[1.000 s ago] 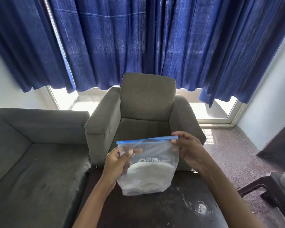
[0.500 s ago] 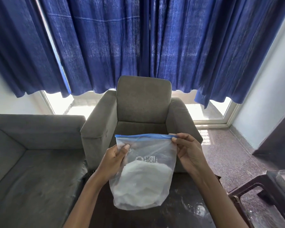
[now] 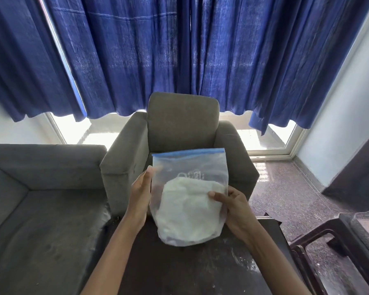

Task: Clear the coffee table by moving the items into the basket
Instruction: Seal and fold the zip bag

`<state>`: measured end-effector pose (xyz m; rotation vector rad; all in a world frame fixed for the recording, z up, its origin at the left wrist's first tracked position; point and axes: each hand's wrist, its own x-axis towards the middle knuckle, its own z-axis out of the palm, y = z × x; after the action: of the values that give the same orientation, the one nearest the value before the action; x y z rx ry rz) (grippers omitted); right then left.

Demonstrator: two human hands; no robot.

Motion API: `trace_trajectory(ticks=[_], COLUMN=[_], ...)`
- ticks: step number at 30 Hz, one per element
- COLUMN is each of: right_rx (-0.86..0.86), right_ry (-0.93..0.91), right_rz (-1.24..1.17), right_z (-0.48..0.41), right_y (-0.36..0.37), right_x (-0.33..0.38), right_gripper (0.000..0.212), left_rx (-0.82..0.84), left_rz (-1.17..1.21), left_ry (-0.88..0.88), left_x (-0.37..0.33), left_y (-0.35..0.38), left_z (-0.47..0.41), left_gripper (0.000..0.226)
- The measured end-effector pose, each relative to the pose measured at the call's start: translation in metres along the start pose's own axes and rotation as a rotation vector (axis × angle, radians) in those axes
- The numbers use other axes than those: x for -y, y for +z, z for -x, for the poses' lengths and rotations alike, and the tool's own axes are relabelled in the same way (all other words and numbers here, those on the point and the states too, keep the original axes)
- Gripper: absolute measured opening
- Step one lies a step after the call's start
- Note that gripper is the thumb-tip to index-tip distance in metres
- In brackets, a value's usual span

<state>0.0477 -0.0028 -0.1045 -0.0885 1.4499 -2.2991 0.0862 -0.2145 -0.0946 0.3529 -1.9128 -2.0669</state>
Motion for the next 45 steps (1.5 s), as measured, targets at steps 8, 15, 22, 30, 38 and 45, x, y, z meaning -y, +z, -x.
trace_trajectory(ticks=[8,15,22,30,38,45], right_rx=[0.005,-0.021,-0.038,-0.261,-0.162,-0.149], right_ry=[-0.04,-0.225,-0.387,-0.476,-0.343,-0.209], right_rz=[0.021,0.193,0.531,1.043,0.706,0.352], right_z=[0.0,-0.001,-0.006,-0.013,-0.008,-0.007], right_y=[0.001,-0.001,-0.004,-0.005,-0.014,-0.009], right_x=[0.02,0.015,0.018,0.014,0.023,0.014], right_gripper=[0.037,0.081,0.077,0.049,0.023,0.009], left_rx=[0.136,0.119,0.079,-0.034,0.14,0.152], left_rz=[0.015,-0.048,-0.1,-0.55,-0.255,0.085], left_ry=[0.033,0.094,0.077,0.123,-0.032,-0.235], left_x=[0.009,0.013,0.01,0.017,0.021,0.023], left_y=[0.003,0.003,0.0,0.0,-0.014,-0.009], left_z=[0.009,0.011,0.004,-0.006,-0.003,0.009], left_gripper=[0.091,0.051,0.056,0.03,0.03,0.06])
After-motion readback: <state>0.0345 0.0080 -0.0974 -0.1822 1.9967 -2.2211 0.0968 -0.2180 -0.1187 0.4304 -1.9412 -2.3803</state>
